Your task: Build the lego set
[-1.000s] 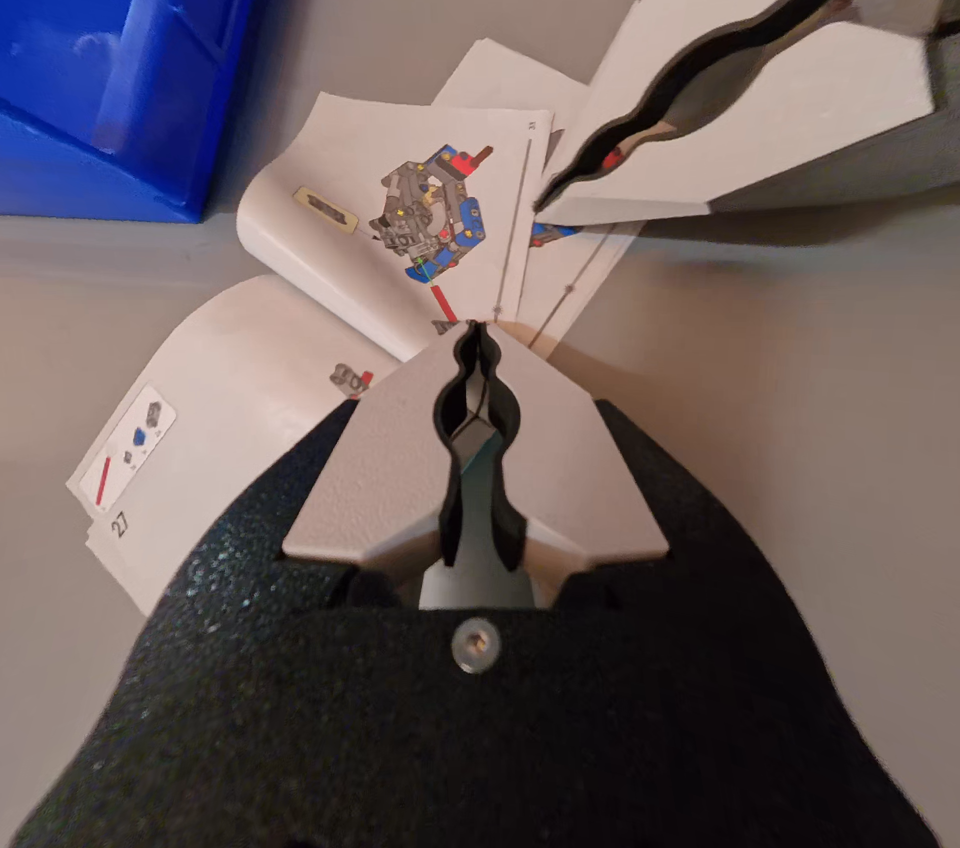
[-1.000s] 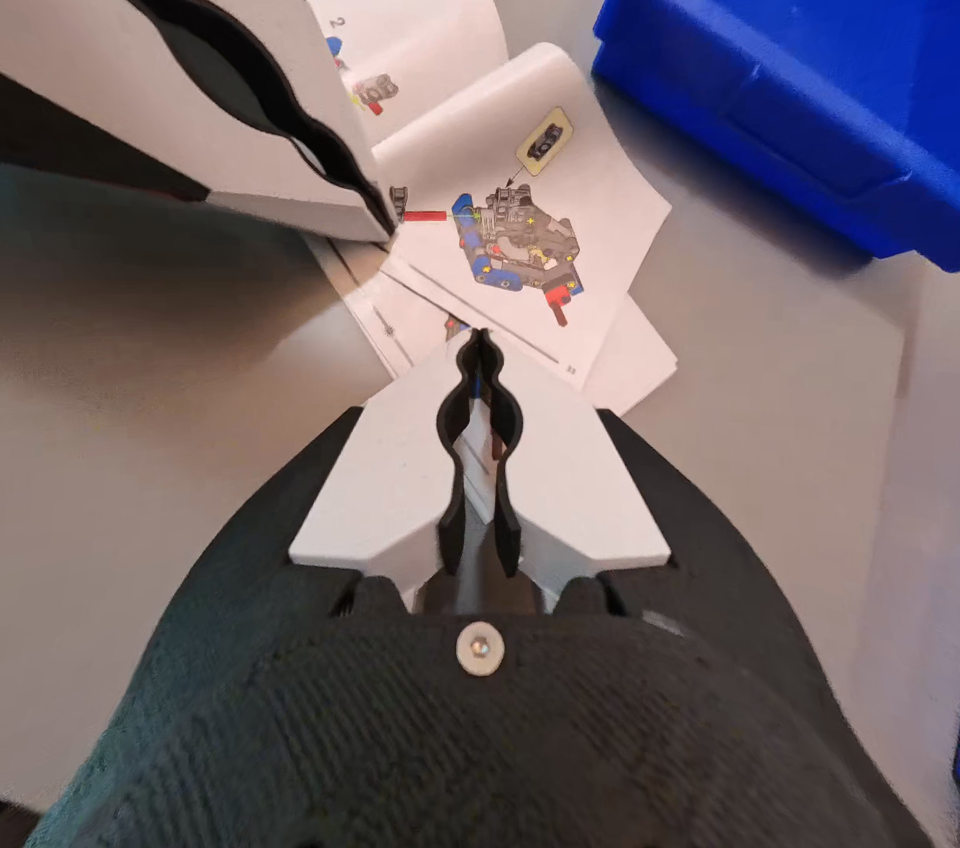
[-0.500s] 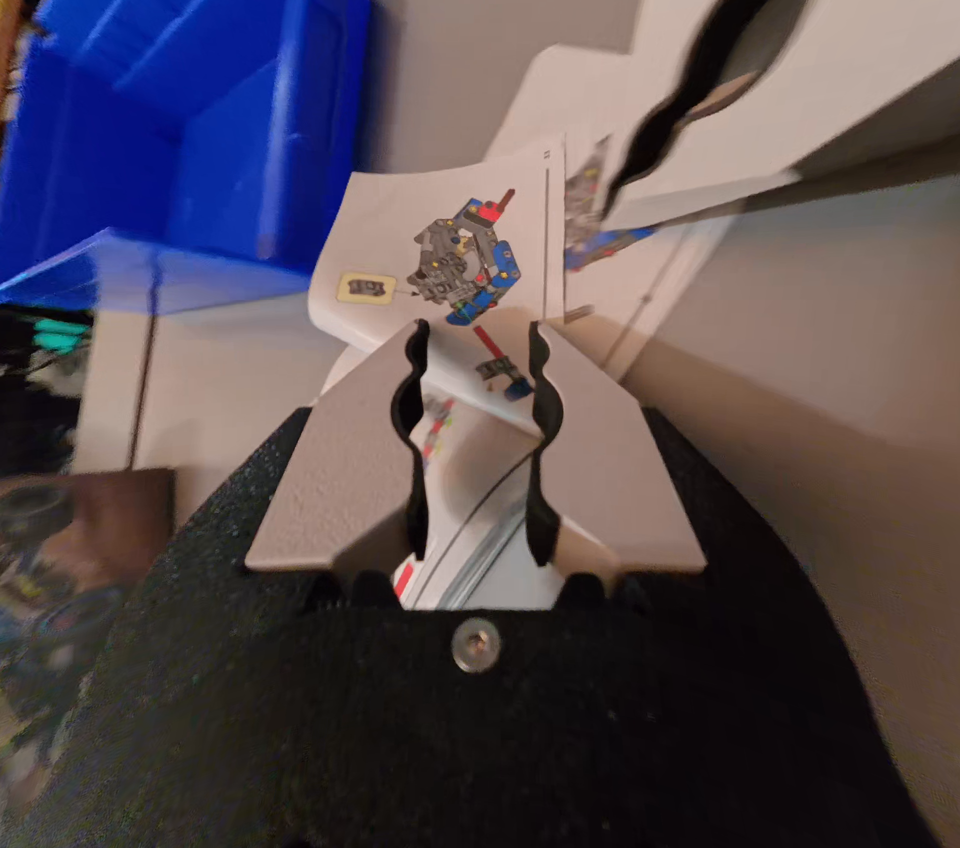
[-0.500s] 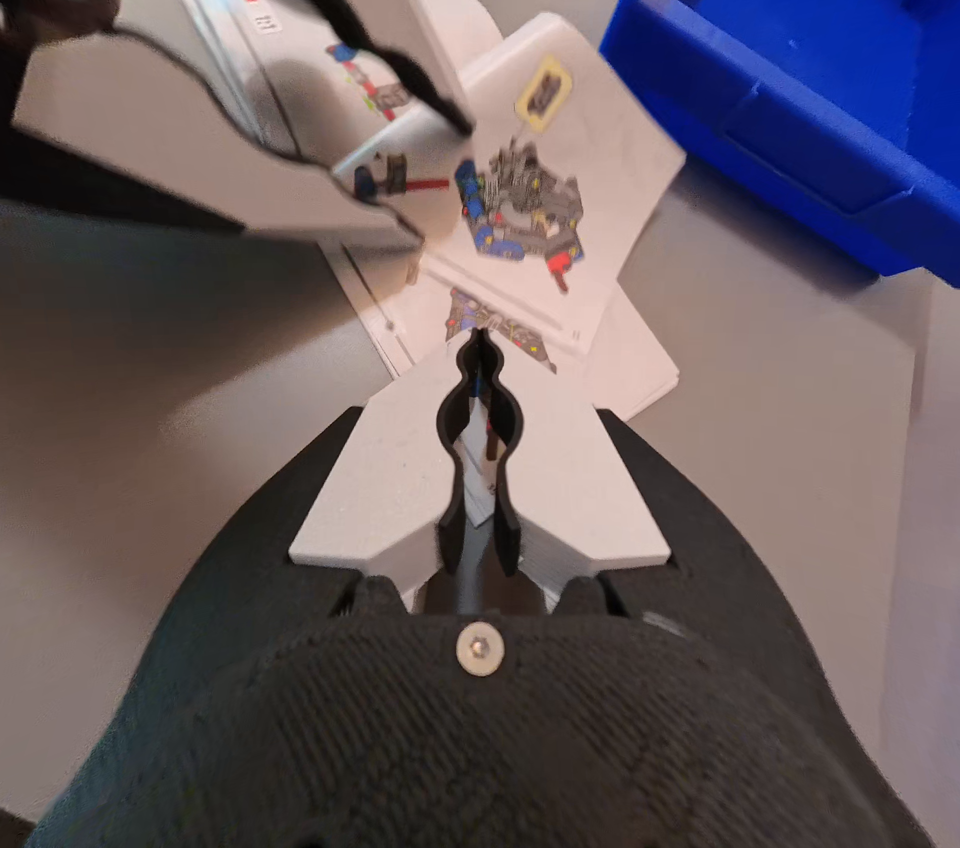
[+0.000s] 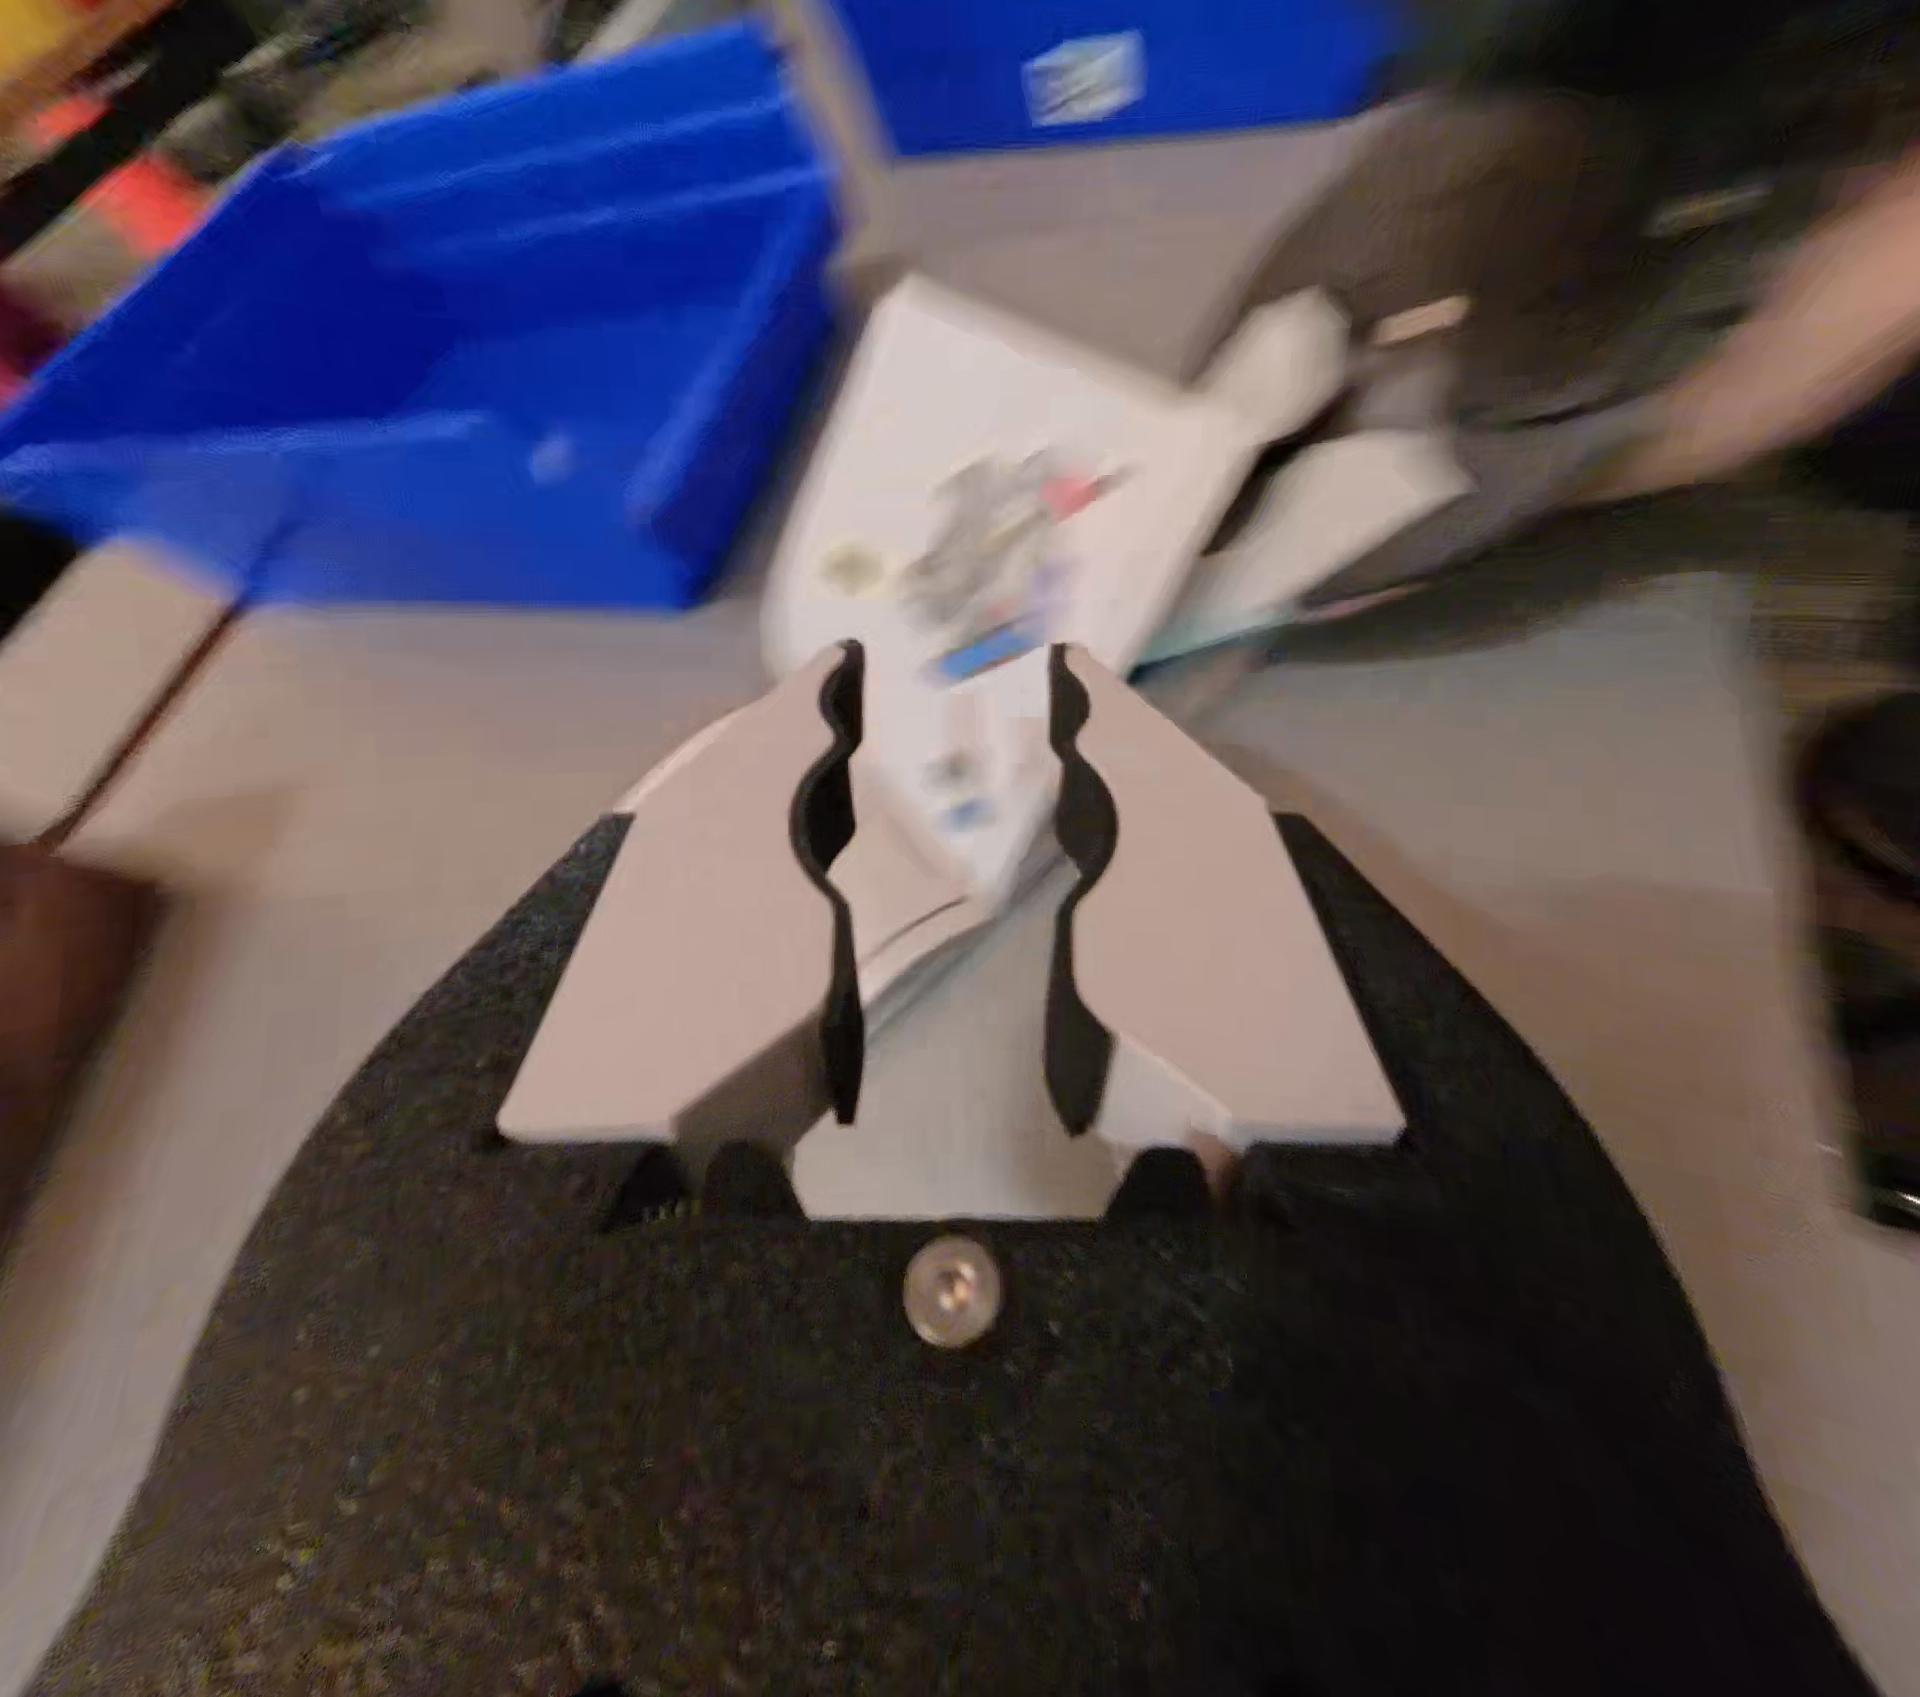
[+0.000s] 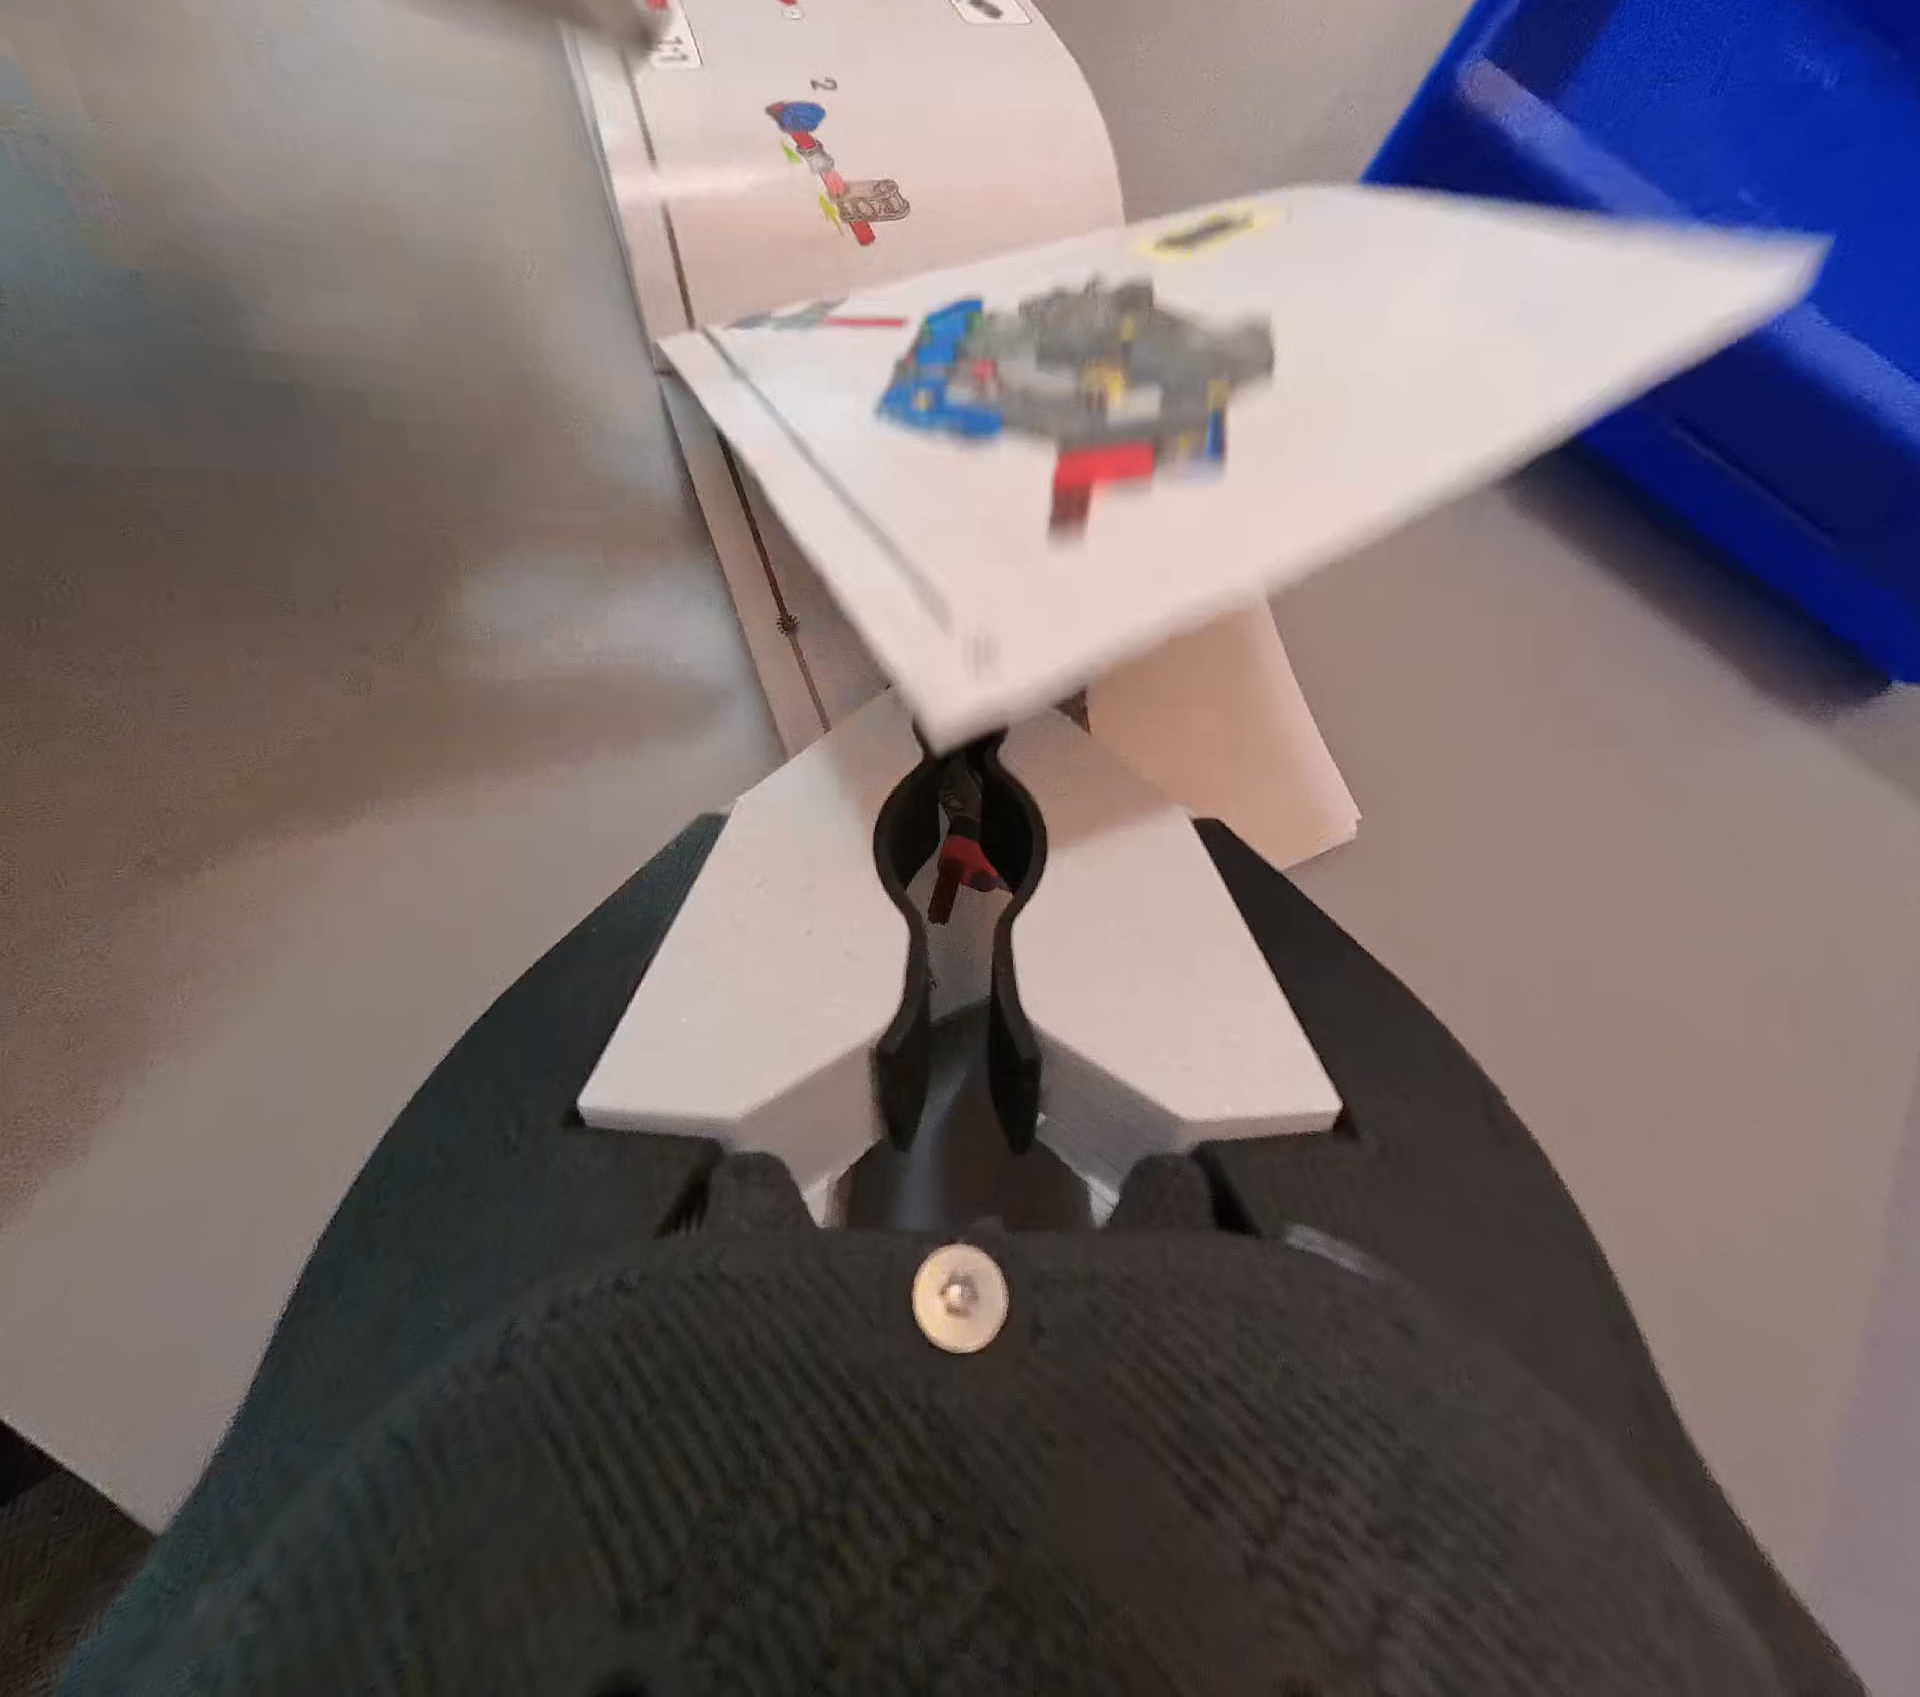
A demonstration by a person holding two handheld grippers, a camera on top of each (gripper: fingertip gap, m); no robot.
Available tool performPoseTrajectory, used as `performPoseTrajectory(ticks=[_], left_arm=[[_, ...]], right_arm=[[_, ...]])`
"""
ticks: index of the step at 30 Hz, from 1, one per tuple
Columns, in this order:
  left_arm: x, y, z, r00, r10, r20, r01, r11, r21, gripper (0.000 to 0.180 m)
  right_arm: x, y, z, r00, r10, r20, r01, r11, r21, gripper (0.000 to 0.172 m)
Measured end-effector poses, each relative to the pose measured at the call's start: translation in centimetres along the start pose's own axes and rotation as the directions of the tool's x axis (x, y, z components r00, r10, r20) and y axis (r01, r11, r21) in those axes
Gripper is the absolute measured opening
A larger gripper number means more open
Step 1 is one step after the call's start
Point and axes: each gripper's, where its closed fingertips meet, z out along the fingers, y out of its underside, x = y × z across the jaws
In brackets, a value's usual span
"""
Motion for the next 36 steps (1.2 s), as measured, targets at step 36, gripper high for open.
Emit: performPoseTrajectory(ticks=[36], left_arm=[[6.3,3.8,-5.0,0.983,0.179,-0.028,-0.181,0.982,-0.059,0.019]], right_arm=[[-0.4,0.9,-1.9,0.996,-0.092,0.012,0.092,0.996,-0.021,0.017]])
